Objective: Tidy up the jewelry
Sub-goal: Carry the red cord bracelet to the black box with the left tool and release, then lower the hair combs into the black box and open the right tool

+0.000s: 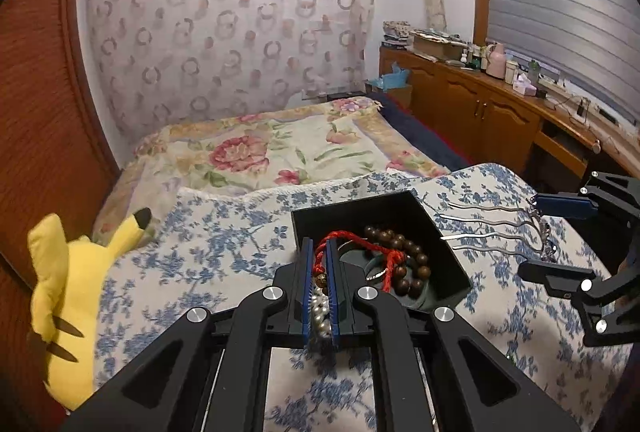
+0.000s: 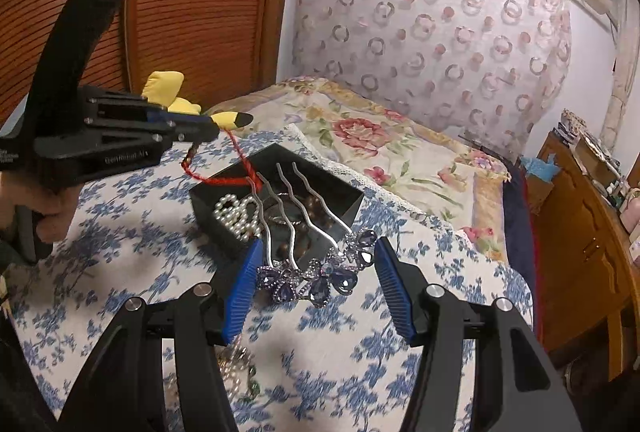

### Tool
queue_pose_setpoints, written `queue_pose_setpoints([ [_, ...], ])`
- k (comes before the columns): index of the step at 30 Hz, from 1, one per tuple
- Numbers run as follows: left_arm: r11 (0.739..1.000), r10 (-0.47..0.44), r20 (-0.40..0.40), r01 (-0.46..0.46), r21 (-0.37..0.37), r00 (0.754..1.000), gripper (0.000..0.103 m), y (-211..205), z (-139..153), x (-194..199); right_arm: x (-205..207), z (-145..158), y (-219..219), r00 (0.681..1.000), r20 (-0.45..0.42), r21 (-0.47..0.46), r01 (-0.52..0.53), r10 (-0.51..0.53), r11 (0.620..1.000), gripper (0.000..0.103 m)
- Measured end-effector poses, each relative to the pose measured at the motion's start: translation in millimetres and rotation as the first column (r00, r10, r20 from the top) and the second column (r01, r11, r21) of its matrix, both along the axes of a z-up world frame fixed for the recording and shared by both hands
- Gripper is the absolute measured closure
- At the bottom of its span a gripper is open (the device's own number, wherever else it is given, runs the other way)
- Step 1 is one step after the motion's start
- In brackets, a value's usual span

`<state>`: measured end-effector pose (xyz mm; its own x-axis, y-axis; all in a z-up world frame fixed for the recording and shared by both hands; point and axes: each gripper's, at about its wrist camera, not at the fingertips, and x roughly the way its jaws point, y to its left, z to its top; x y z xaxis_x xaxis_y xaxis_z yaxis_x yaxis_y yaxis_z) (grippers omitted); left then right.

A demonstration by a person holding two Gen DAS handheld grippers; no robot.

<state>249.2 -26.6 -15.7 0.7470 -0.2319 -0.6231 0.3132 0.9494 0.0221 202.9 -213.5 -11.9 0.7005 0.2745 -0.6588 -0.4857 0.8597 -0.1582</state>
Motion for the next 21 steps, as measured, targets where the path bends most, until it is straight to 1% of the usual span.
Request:
queue_pose_setpoints([
  [2,1.000,0.005,-0.026,-0.006,-0.025,1.000,0.094,1.3,-3.0,7.5,7.0,-1.3,3.8,1.000,-0.002,-0.005,0.001,-0.001,1.000,0.043],
  [3,0.999,0.006,-0.030,-0.008,-0.037,1.000,0.089,1.9,-3.5,8.7,12.2,-2.9,6.3,1.000,-0.007,-0.006,0.004,-0.004,1.000,0.043],
  [5,0.999,0.012,-0.028,-0.013,-0.042,1.000,0.083,3.9,-4.2,8.7,19.2,-4.8,9.0,1.000,-0.012,-0.007,0.005,-0.005,1.000,0.044],
  [7,0.999,0.025,-0.015,-0.025,-0.028,1.000,0.064,6.9,-4.2,6.6,28.0,-8.5,13.2,1.000,-0.019,-0.005,0.004,-0.005,1.000,0.044],
  [8,0.999,0.037,-0.008,-0.038,-0.021,0.999,0.061,10.1,-4.2,5.7,34.1,-10.9,16.1,1.000,-0.027,0.001,0.005,-0.005,1.000,0.044],
  [11,0.998,0.057,-0.019,-0.058,-0.033,0.998,0.055,23.1,-4.6,6.3,48.1,-16.9,24.3,0.999,-0.040,-0.002,0.009,-0.010,1.000,0.044],
  [13,0.996,0.076,-0.018,-0.077,-0.037,0.997,0.045,32.7,-3.7,6.2,58.2,-20.8,32.1,0.999,-0.047,-0.009,0.007,-0.007,1.000,0.044],
  [15,0.995,0.097,-0.015,-0.097,-0.038,0.995,0.040,43.3,-3.2,4.0,65.9,-24.1,40.2,0.999,-0.055,-0.022,0.000,-0.001,1.000,0.044],
  [18,0.992,0.118,-0.009,-0.118,-0.033,0.993,0.030,57.9,-4.0,-0.5,78.0,-28.8,53.2,0.998,-0.069,-0.045,-0.012,0.009,0.999,0.044],
  [21,0.990,0.135,-0.009,-0.135,-0.028,0.991,0.028,71.2,-6.7,-4.3,84.9,-33.8,64.1,0.997,-0.079,-0.076,-0.022,0.016,0.997,0.044],
])
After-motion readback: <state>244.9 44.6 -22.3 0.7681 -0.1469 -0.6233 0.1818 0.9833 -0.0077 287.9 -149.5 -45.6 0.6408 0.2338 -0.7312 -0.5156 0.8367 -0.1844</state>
